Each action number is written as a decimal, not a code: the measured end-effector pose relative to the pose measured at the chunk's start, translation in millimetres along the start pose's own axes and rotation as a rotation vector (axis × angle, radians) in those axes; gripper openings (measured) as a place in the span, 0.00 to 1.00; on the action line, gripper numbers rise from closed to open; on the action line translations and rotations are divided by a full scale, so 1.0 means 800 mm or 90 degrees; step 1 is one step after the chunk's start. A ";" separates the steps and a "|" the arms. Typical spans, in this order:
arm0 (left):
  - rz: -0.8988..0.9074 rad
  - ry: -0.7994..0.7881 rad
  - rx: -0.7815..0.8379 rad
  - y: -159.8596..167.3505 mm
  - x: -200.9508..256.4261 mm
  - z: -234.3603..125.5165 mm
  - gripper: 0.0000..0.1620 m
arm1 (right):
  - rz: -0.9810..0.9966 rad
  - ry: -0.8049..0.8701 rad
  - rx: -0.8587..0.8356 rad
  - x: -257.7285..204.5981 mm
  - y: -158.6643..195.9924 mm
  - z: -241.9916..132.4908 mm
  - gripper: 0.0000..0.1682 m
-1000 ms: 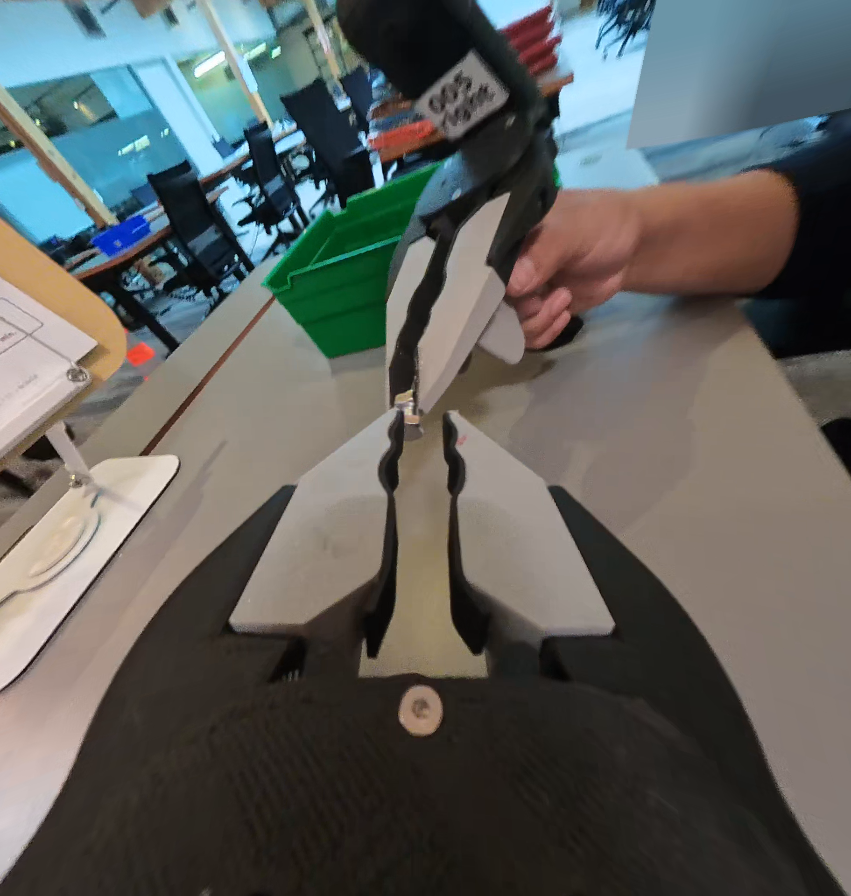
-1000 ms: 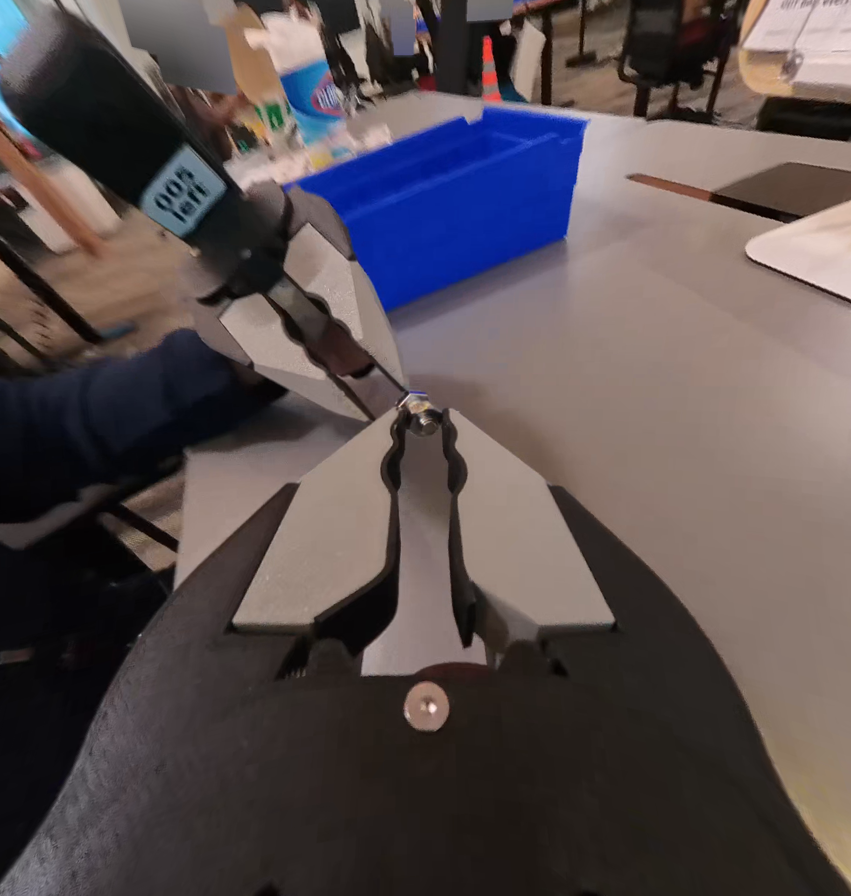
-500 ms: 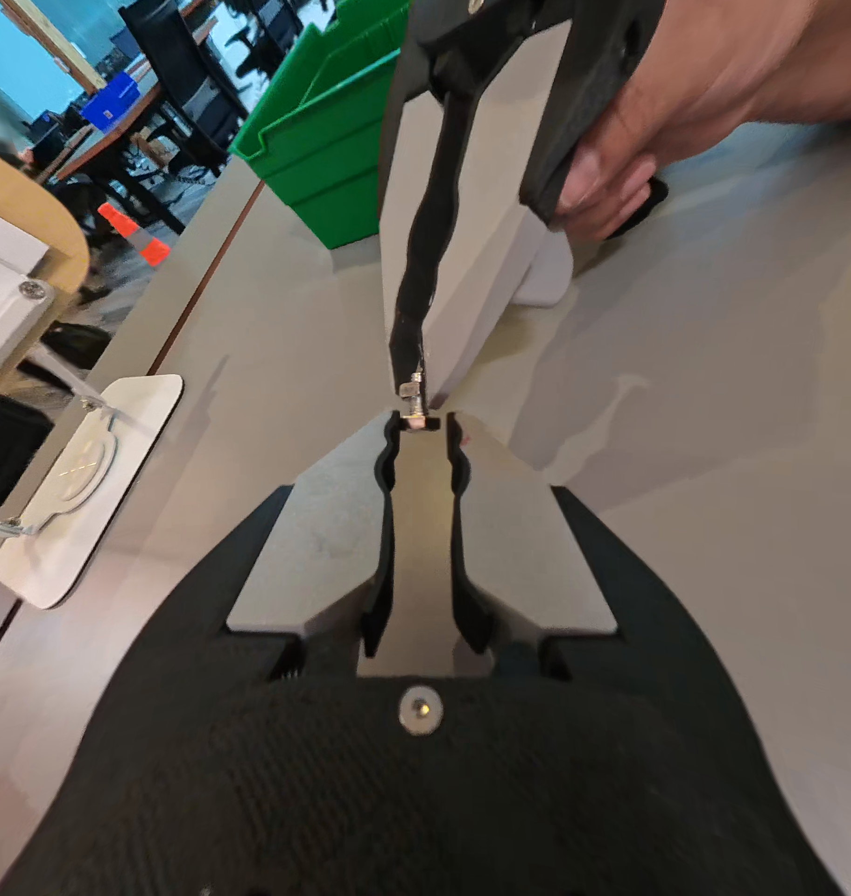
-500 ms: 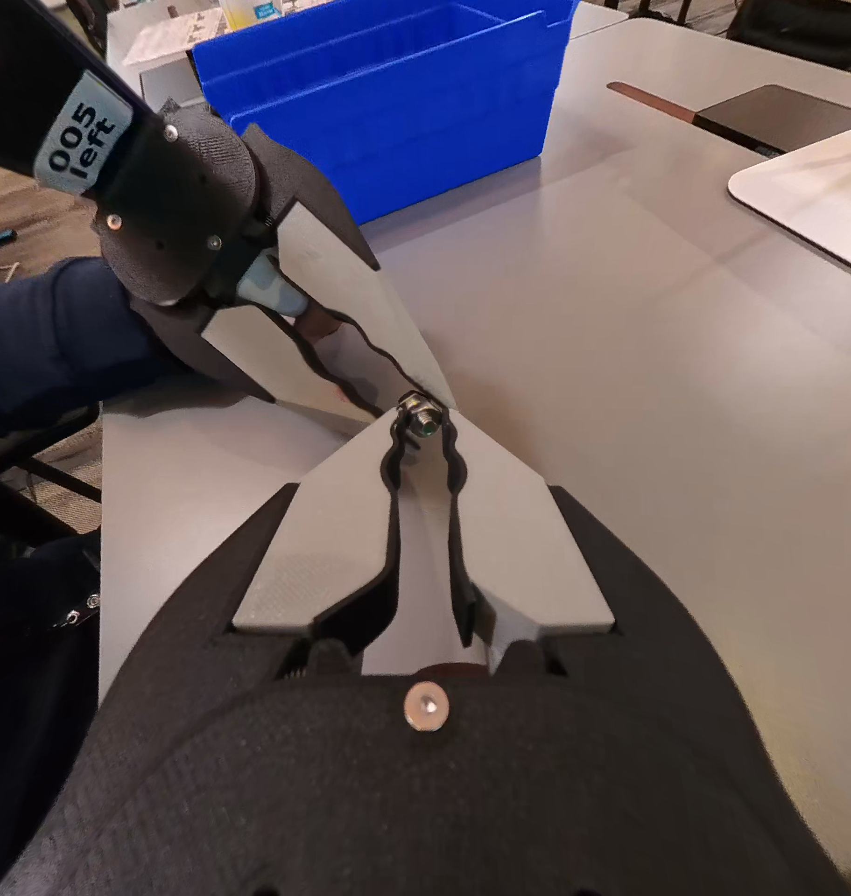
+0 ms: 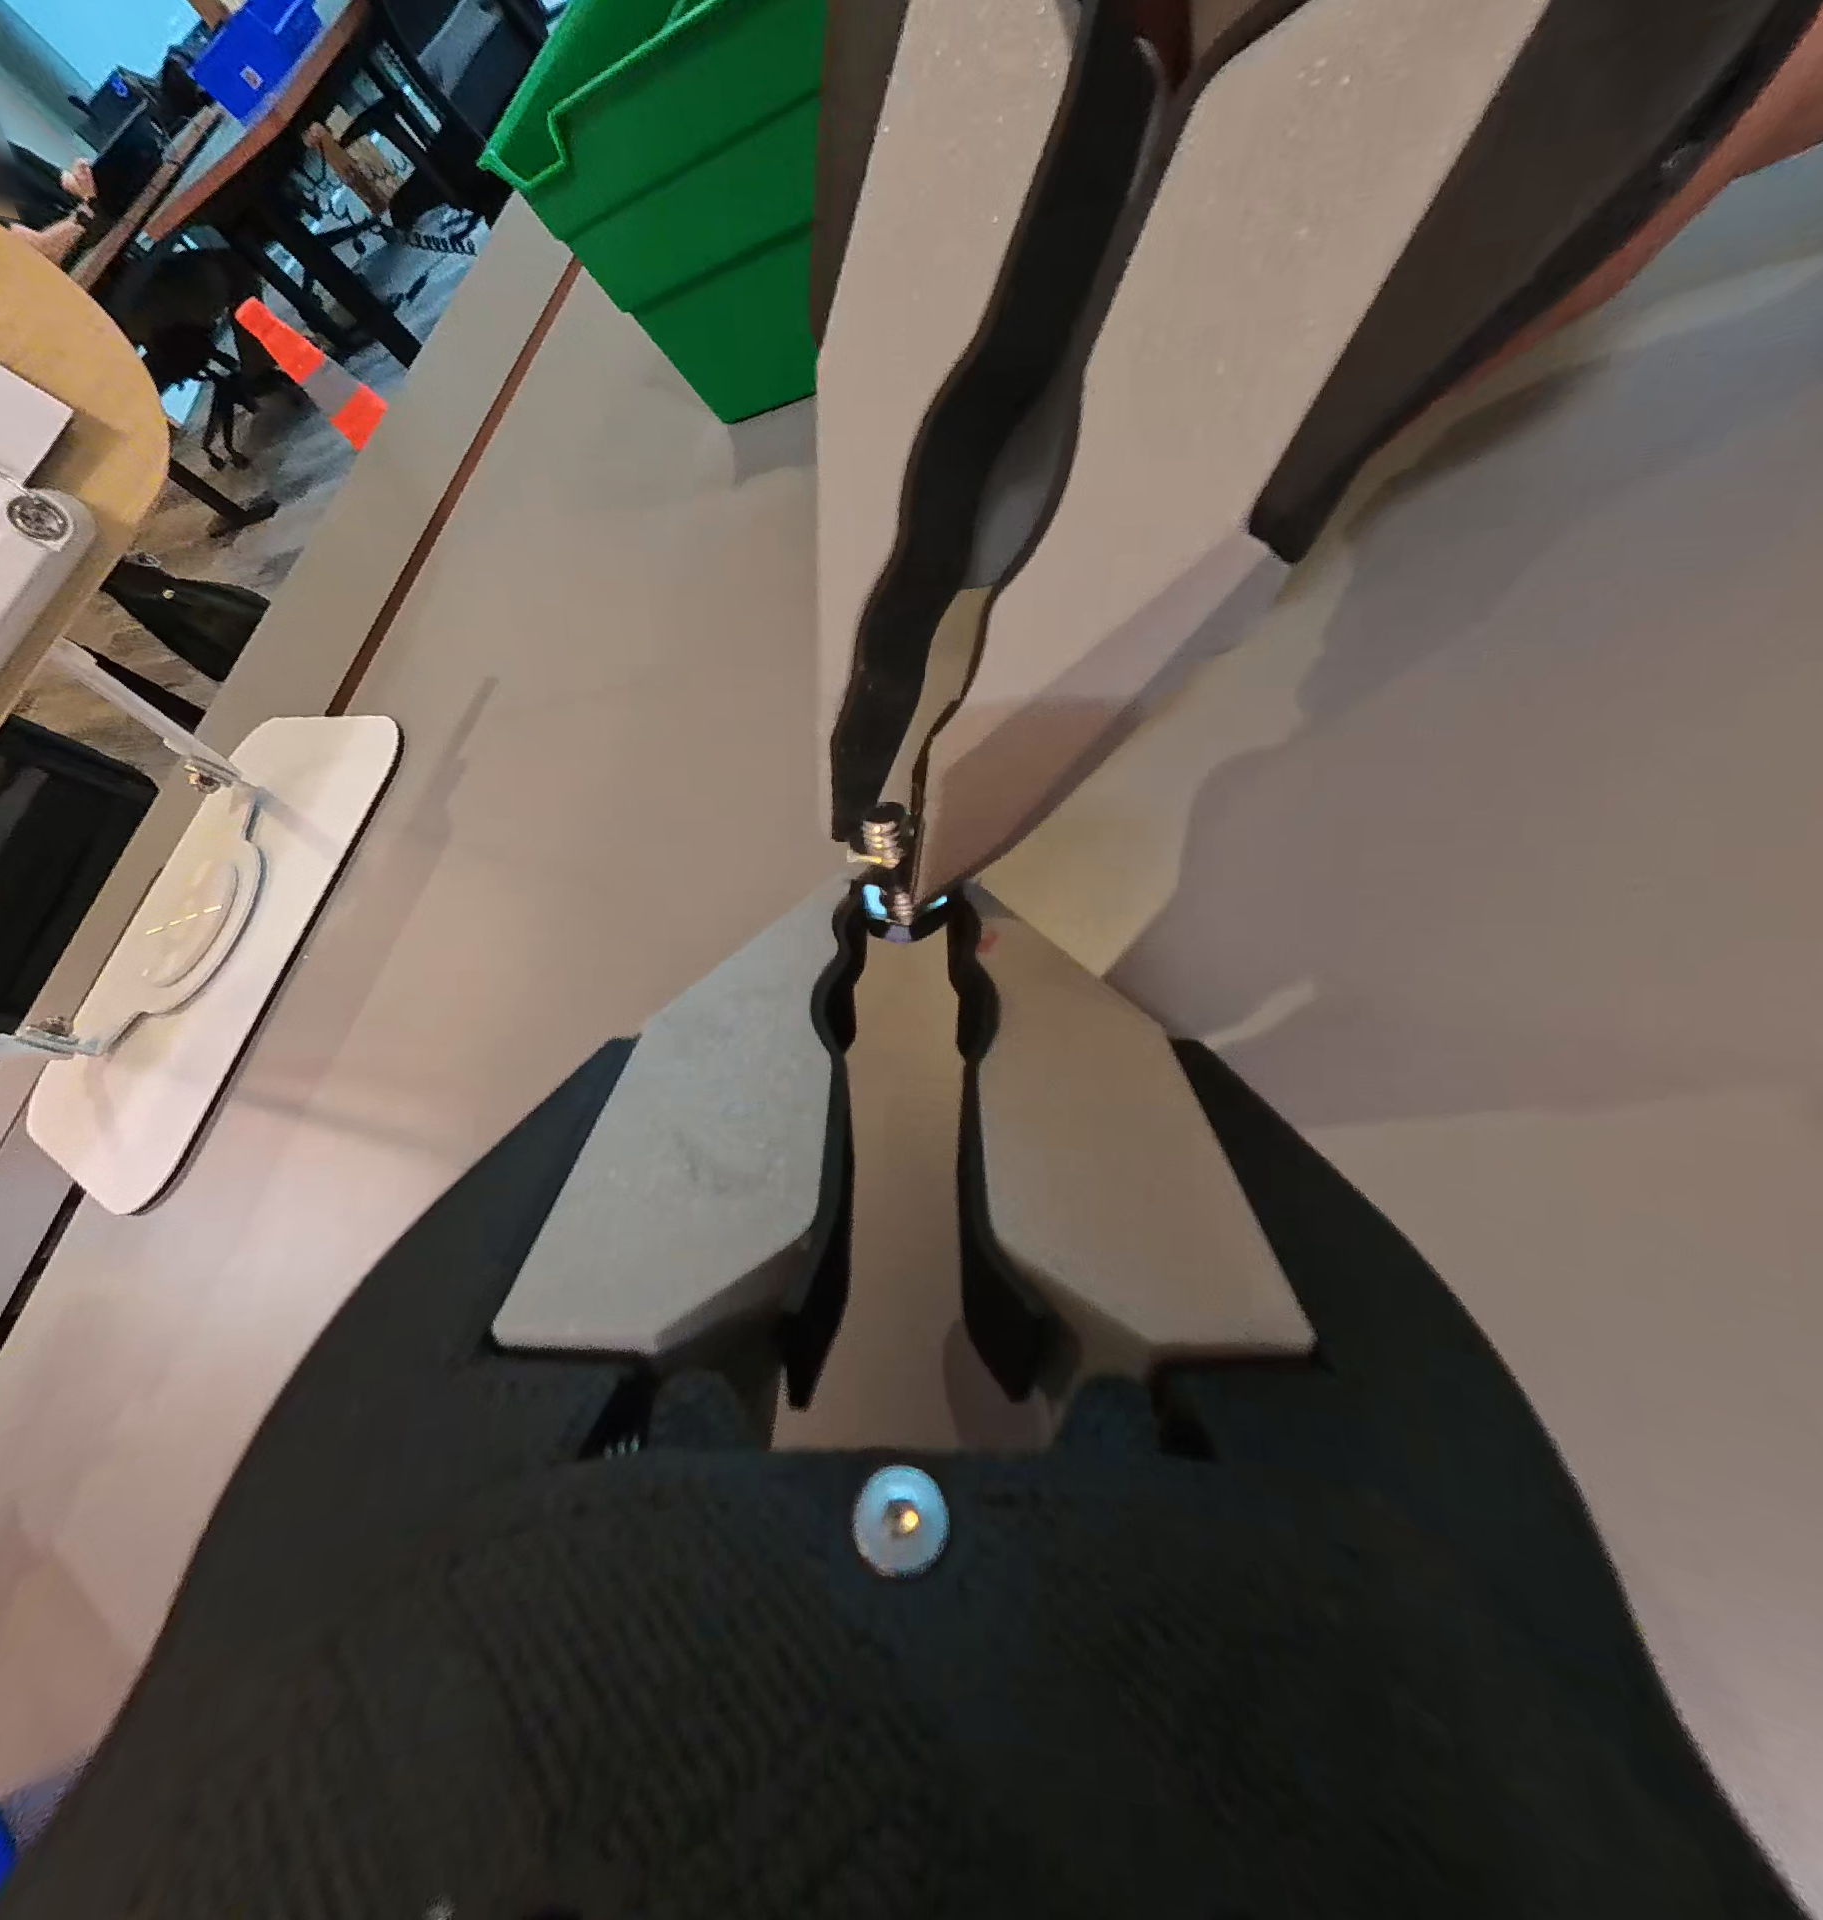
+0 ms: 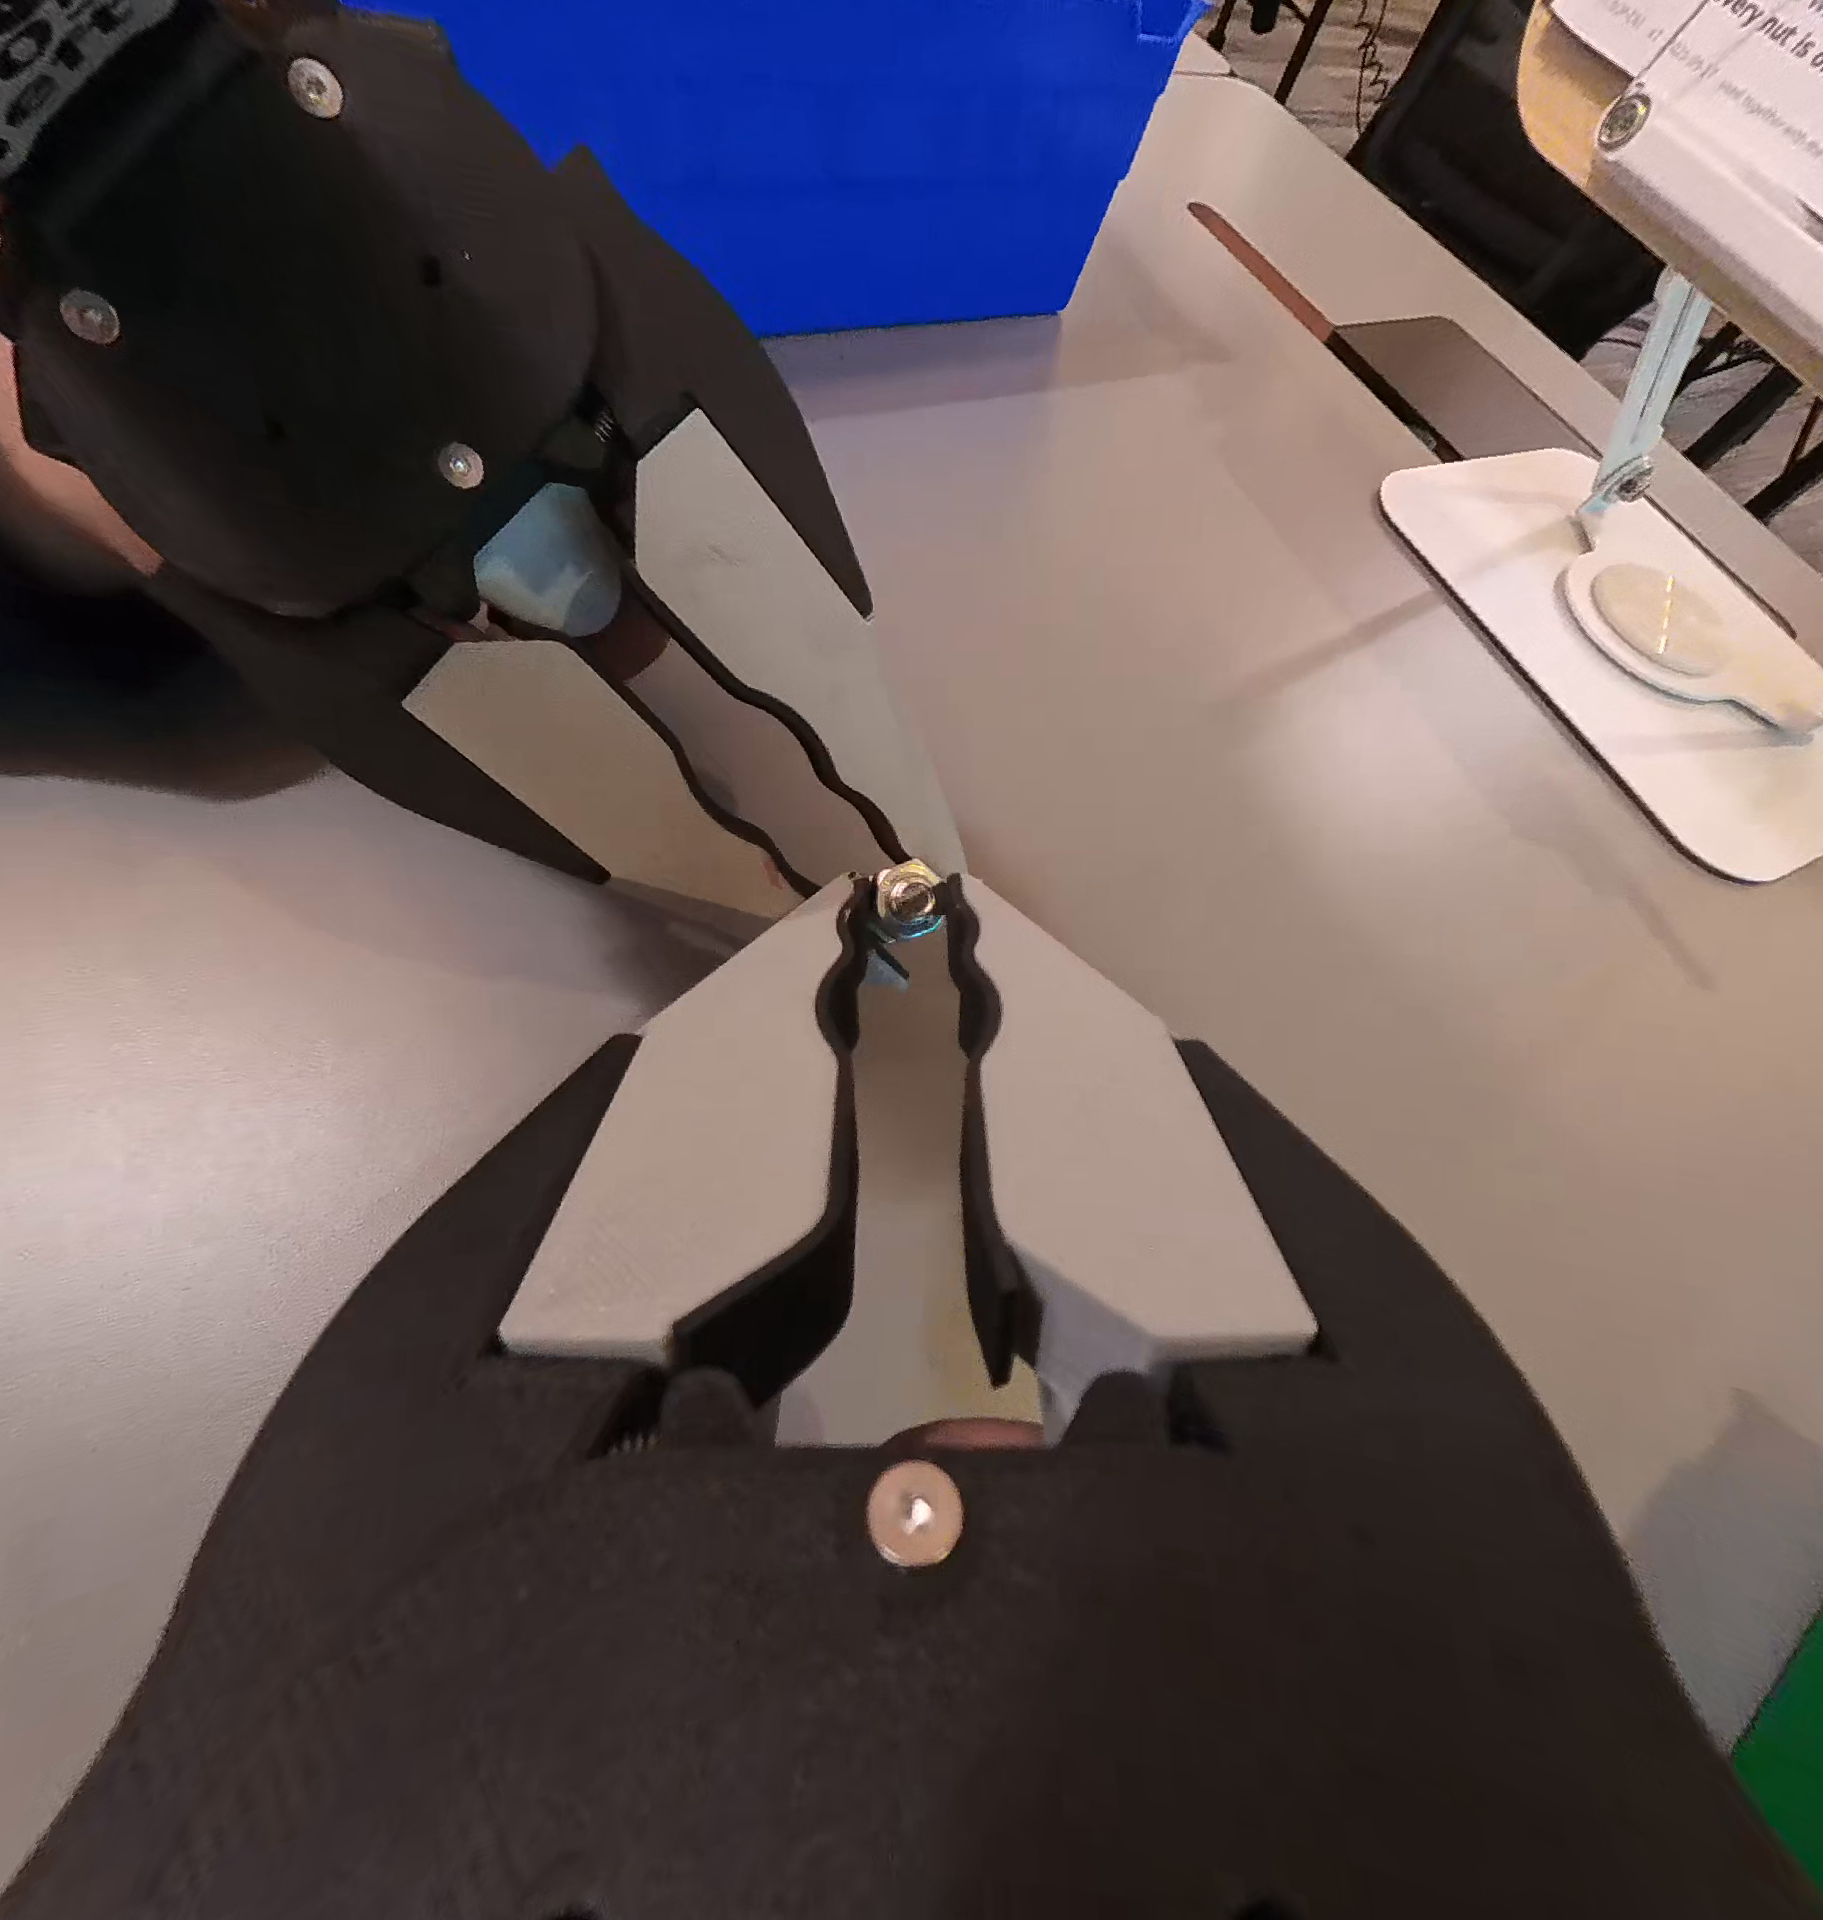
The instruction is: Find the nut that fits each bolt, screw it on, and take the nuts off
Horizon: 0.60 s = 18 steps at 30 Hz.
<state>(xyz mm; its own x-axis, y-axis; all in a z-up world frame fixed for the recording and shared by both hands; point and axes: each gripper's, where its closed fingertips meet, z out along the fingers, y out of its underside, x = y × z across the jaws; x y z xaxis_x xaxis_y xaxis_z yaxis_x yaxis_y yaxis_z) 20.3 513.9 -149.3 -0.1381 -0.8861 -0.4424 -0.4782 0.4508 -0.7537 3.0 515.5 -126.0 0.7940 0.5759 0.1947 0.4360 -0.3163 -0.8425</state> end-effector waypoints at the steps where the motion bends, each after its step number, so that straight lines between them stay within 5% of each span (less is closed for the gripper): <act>1: -0.001 -0.003 0.004 -0.002 -0.001 -0.001 0.08 | 0.007 -0.004 0.008 0.001 -0.002 -0.001 0.07; 18: -0.093 -0.026 0.113 -0.034 -0.024 -0.026 0.08 | 0.141 -0.110 0.152 0.003 -0.038 -0.032 0.06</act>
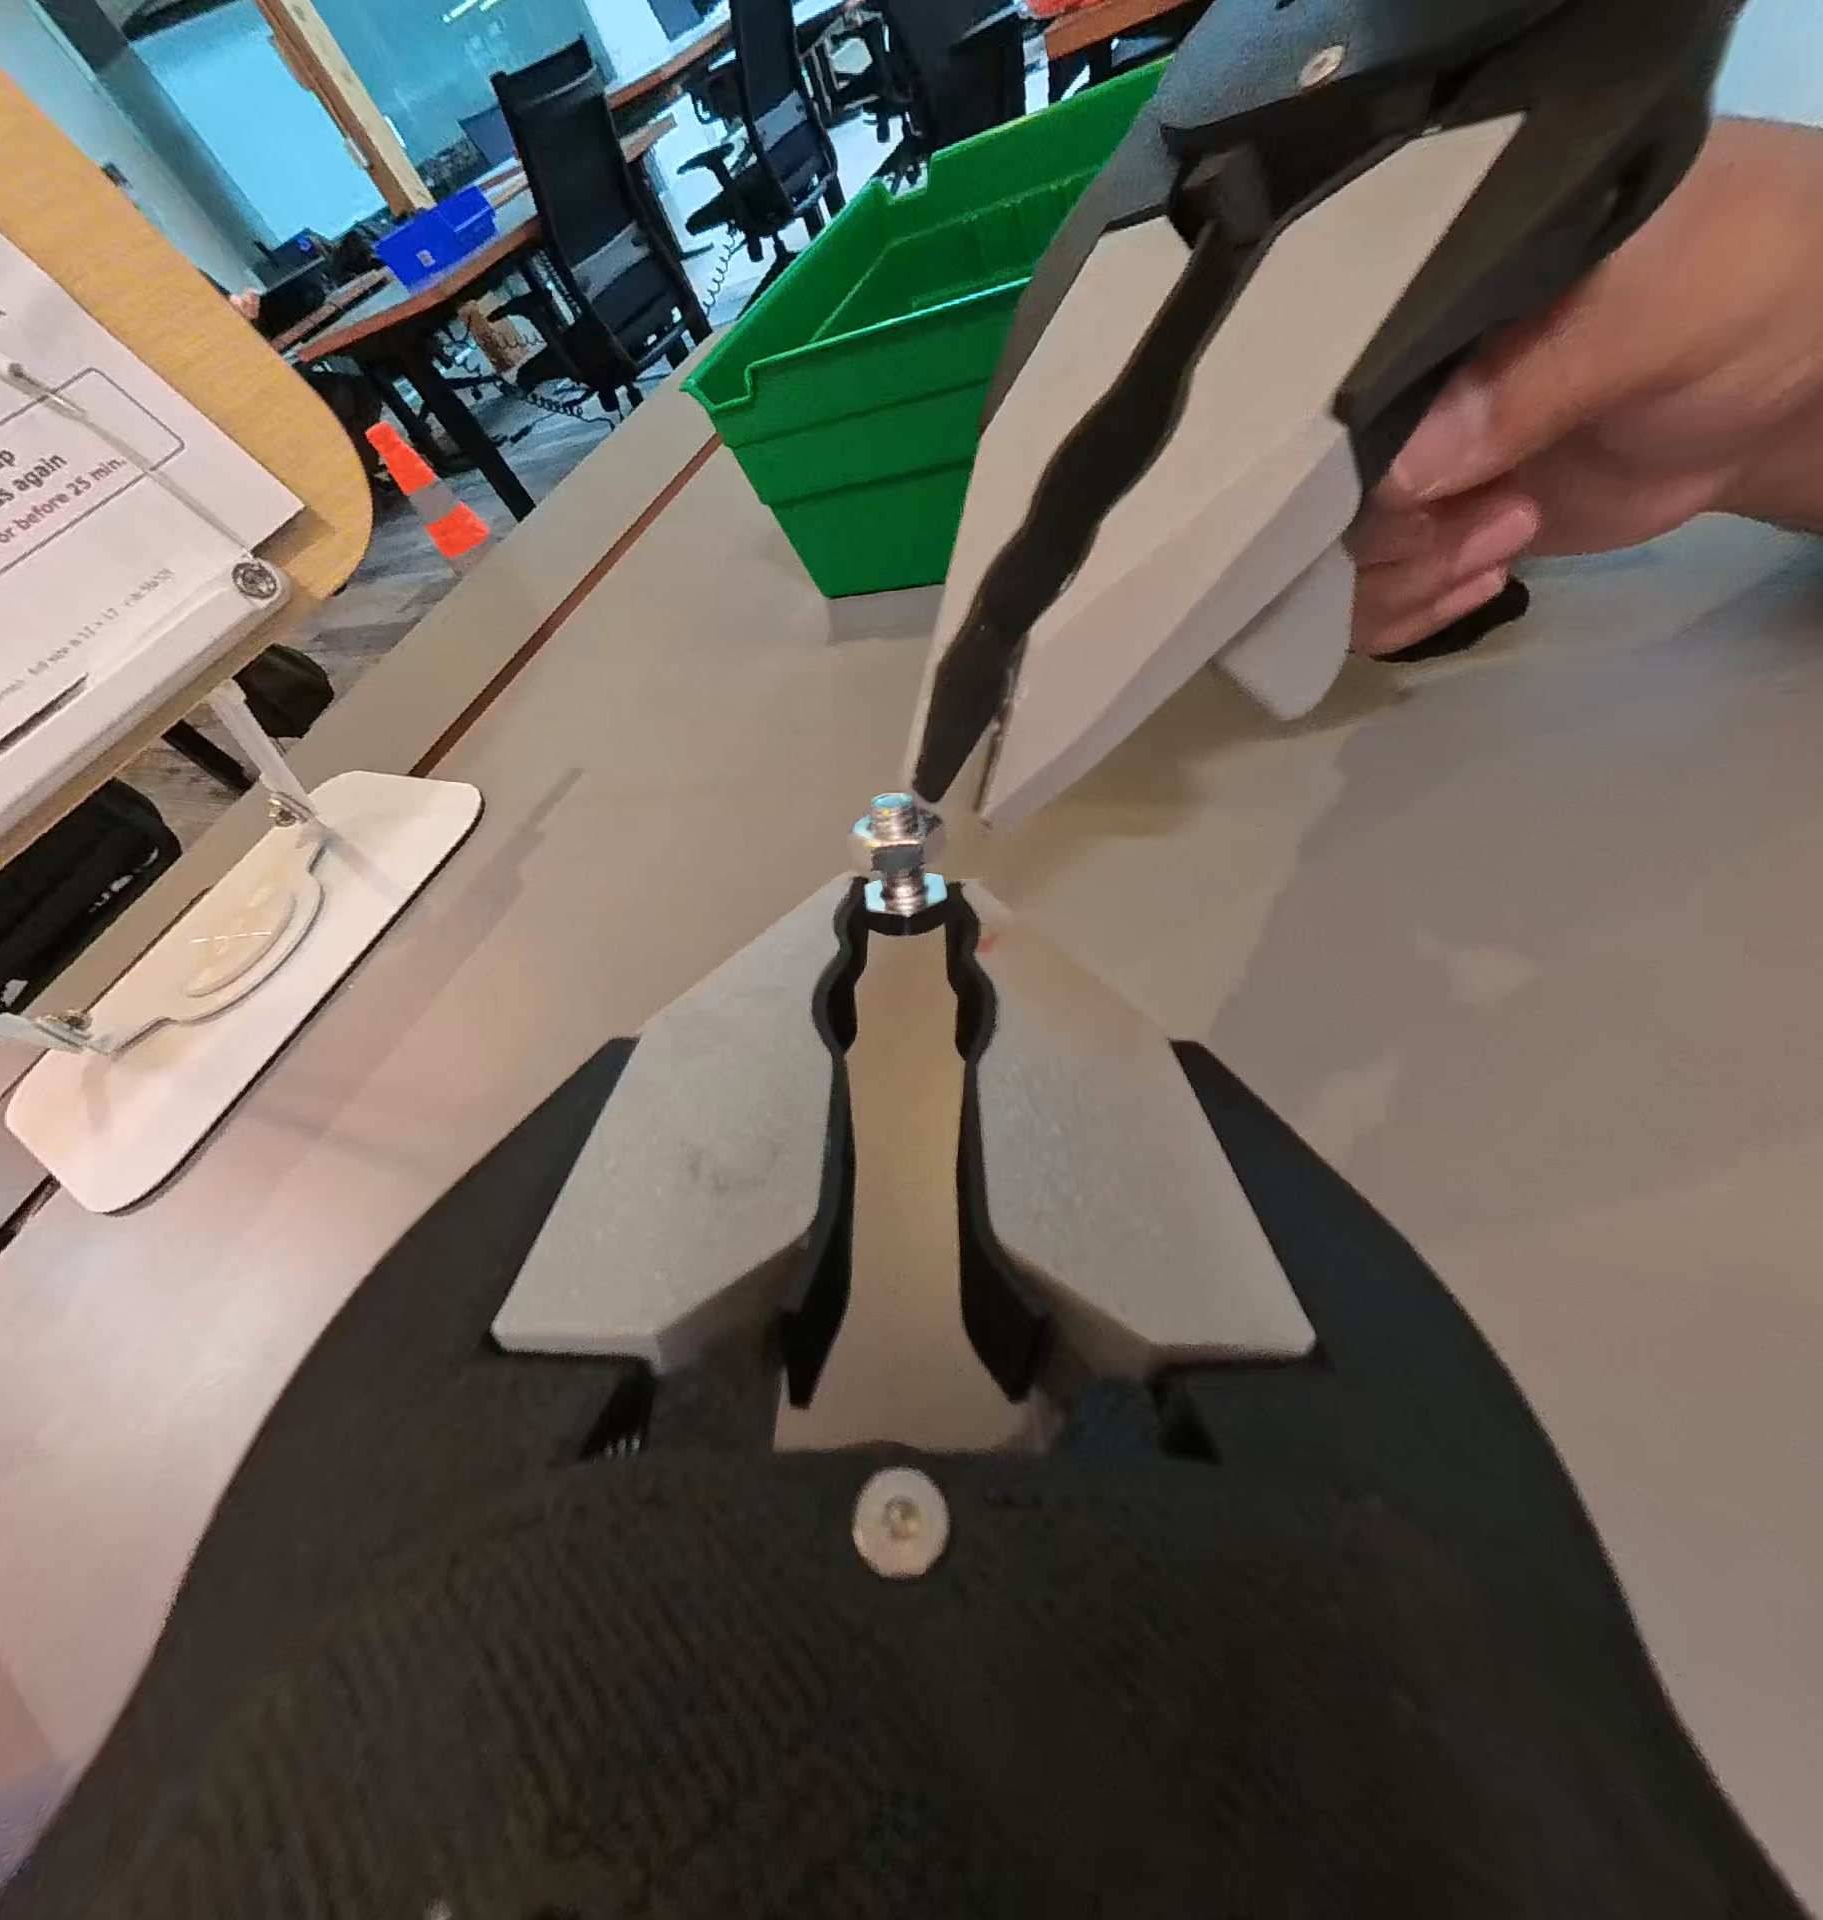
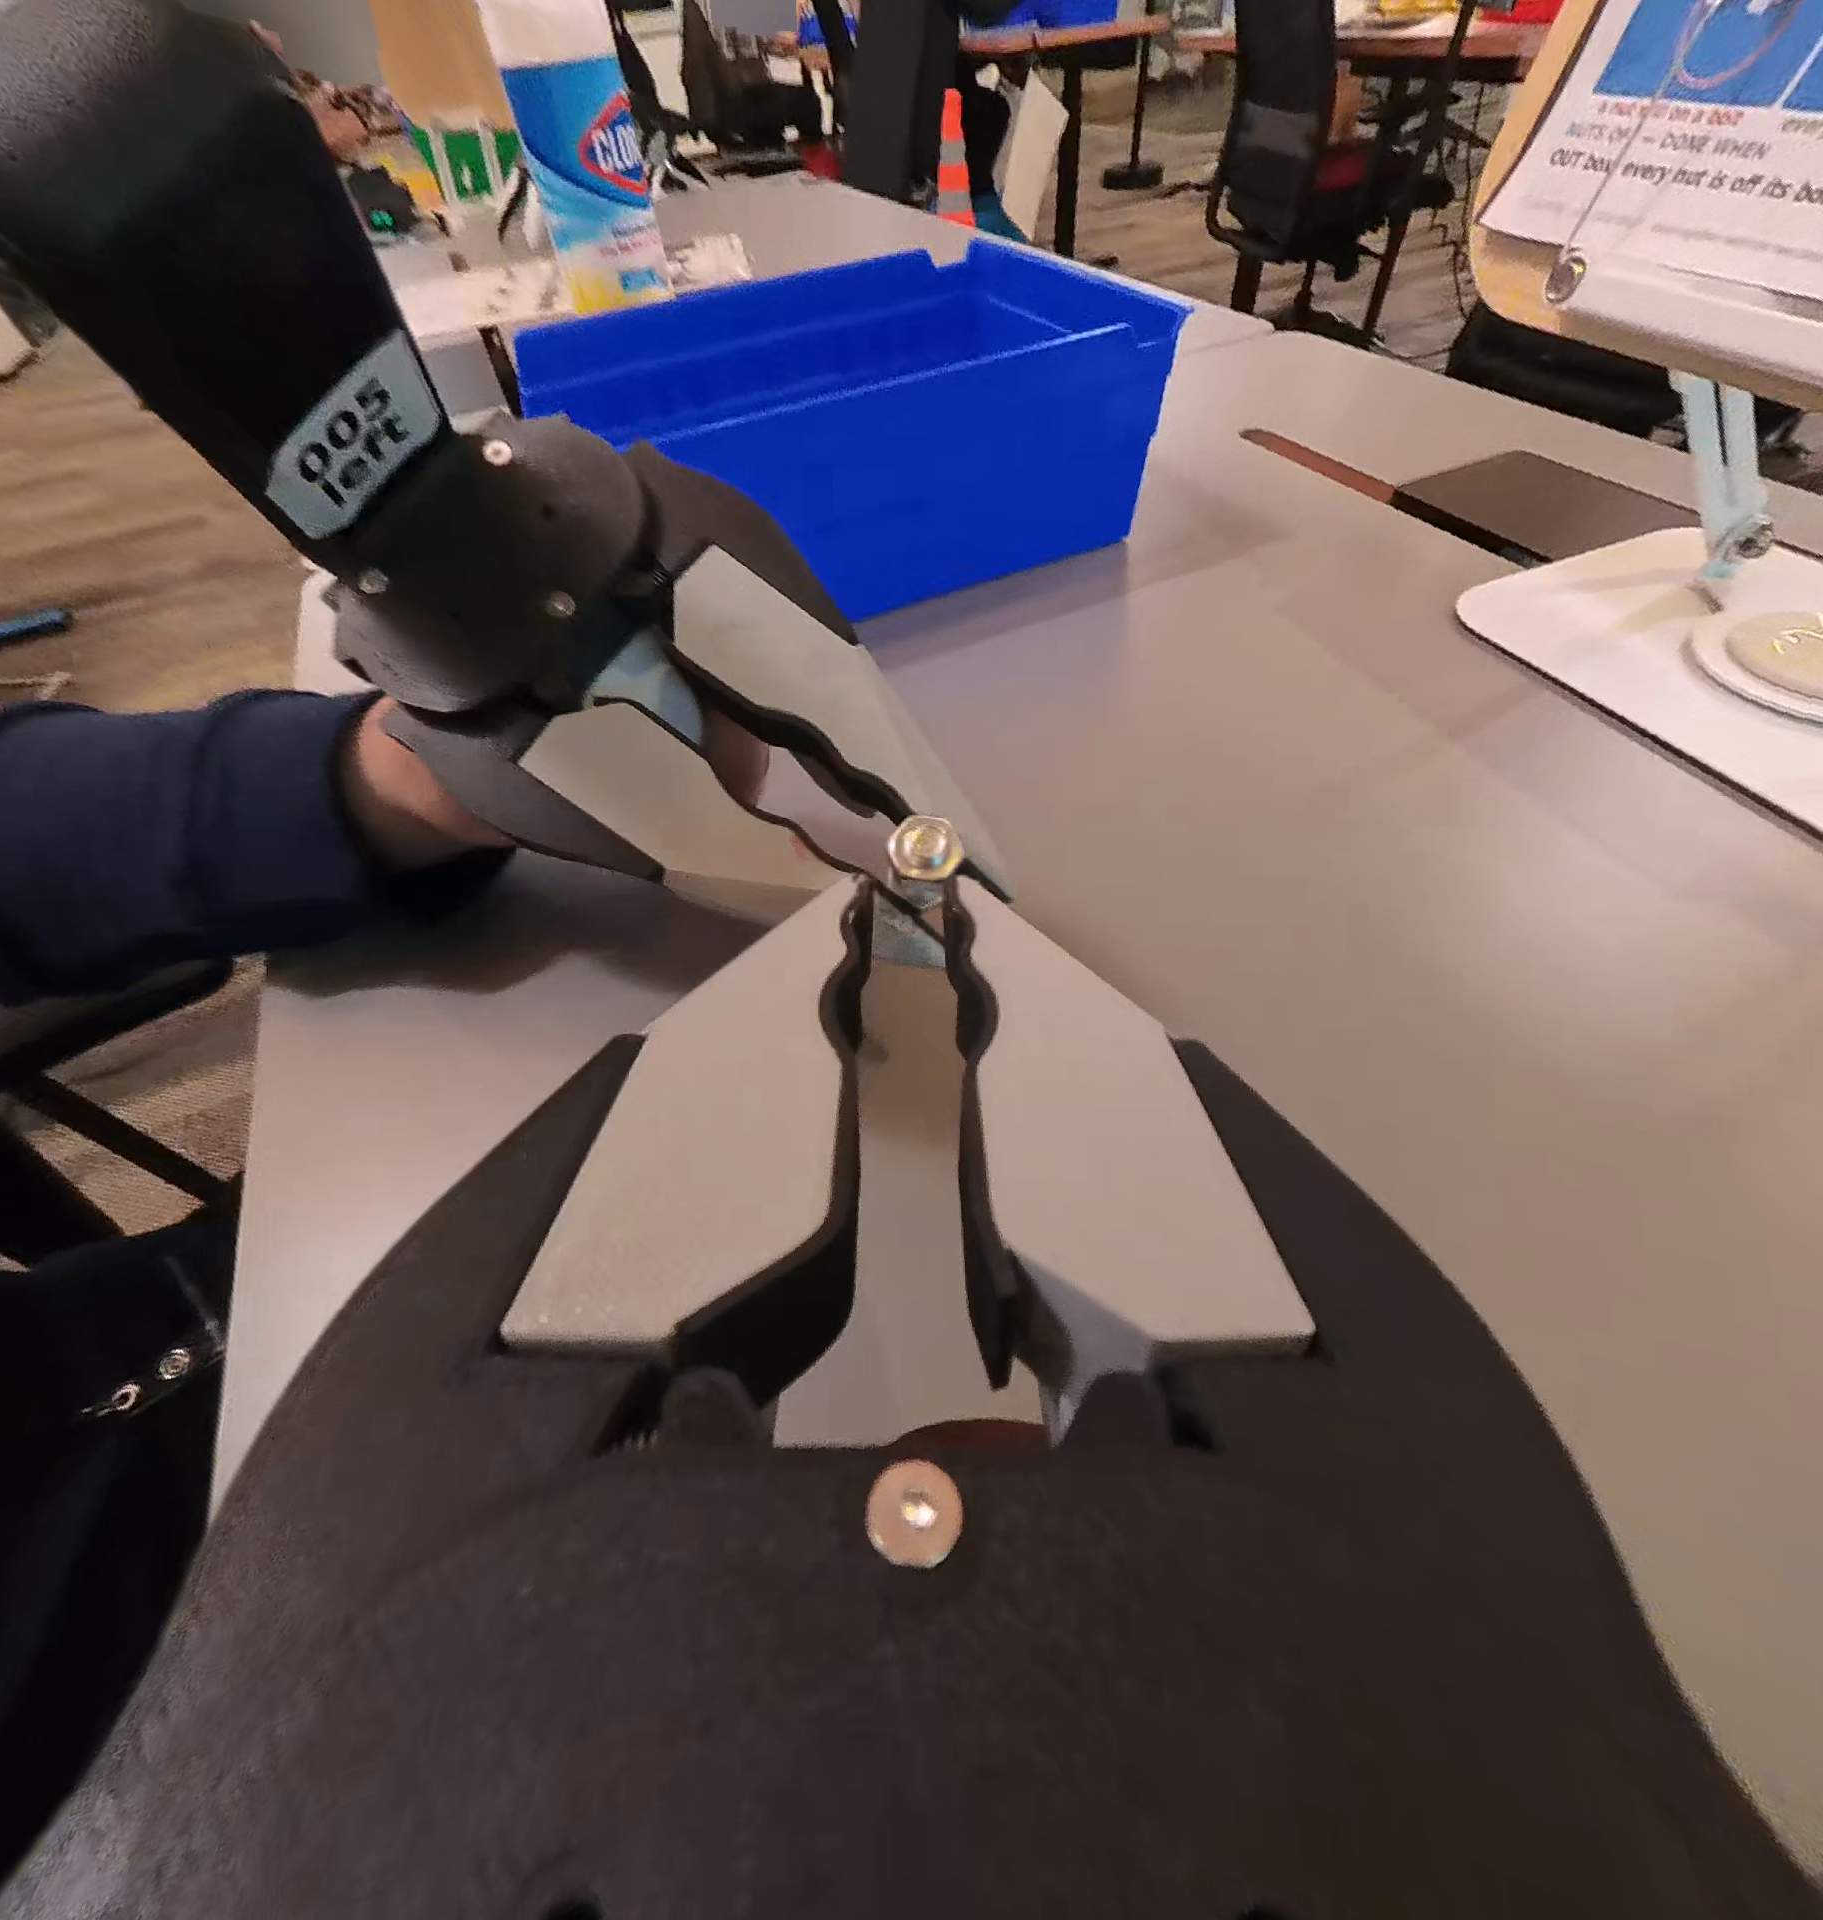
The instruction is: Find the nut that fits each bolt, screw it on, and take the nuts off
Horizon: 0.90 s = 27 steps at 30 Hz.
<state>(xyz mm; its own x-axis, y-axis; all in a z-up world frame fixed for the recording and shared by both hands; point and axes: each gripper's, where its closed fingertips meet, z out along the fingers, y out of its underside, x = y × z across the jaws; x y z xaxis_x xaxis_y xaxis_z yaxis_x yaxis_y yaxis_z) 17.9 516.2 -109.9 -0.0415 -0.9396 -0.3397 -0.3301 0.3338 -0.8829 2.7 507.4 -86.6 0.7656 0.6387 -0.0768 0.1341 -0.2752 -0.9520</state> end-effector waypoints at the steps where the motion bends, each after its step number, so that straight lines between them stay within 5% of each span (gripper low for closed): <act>1: -0.007 0.000 0.000 0.000 -0.001 0.000 0.08 | 0.005 -0.005 0.006 -0.001 -0.002 0.000 0.06; 10: 0.012 0.022 0.042 -0.020 0.016 0.000 0.08 | 0.072 -0.076 0.080 -0.016 -0.024 -0.002 0.11; 14: 0.004 -0.014 0.043 -0.017 -0.002 -0.006 0.08 | 0.091 -0.023 0.065 0.008 -0.017 -0.009 0.11; 21: -0.022 0.056 0.074 -0.026 0.018 -0.004 0.08 | 0.026 -0.046 0.080 -0.019 -0.024 0.001 0.13; 27: -0.050 0.008 0.054 -0.016 -0.004 -0.005 0.08 | -0.011 0.011 0.076 -0.005 -0.024 -0.006 0.11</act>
<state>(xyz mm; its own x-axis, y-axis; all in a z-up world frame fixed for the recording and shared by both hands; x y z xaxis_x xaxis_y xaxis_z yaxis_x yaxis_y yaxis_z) 18.6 515.0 -96.5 -0.0313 -0.9639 -0.2646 -0.2524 0.2637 -0.9310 0.3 506.6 -66.6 0.7750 0.6295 -0.0554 0.0728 -0.1760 -0.9817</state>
